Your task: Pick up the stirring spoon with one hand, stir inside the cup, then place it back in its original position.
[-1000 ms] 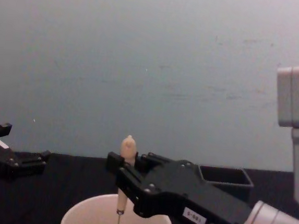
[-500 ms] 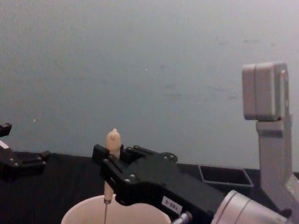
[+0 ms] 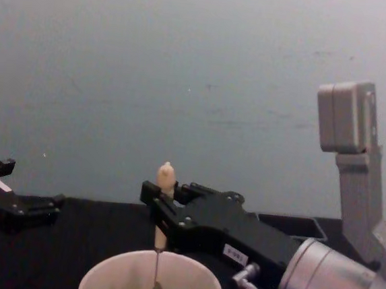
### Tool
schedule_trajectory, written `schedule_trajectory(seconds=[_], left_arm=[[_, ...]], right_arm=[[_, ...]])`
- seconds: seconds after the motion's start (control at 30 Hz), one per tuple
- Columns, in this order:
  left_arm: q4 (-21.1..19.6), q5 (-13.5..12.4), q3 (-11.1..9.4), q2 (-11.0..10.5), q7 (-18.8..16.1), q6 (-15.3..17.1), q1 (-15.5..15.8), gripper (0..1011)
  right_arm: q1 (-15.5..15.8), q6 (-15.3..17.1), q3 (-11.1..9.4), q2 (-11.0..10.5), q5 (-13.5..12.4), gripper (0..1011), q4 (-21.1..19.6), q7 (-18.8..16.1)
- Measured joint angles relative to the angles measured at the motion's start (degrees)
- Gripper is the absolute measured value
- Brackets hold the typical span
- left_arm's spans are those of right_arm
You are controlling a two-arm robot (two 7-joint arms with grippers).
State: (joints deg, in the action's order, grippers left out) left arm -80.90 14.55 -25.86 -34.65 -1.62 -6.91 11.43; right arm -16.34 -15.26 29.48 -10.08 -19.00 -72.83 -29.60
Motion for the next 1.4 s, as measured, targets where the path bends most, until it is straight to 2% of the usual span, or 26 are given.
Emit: schedule_trajectory(seconds=[0.8, 1.17, 1.4], left_arm=[[0.00, 0.00, 0.00, 0.00, 0.01, 0.00, 0.01, 1001], [0.00, 0.00, 0.00, 0.00, 0.00, 0.00, 0.00, 1001], [0.00, 0.00, 0.00, 0.00, 0.00, 0.00, 0.00, 1001]], right_arm=[[4.18, 2.20, -1.59, -4.11, -2.09, 214, -5.85, -1.25], [5.63, 2.86, -0.72, -5.17, -3.13, 214, -8.31, -2.26], [5.38, 3.28, 0.13, -4.86, -3.38, 214, -8.40, -2.42]])
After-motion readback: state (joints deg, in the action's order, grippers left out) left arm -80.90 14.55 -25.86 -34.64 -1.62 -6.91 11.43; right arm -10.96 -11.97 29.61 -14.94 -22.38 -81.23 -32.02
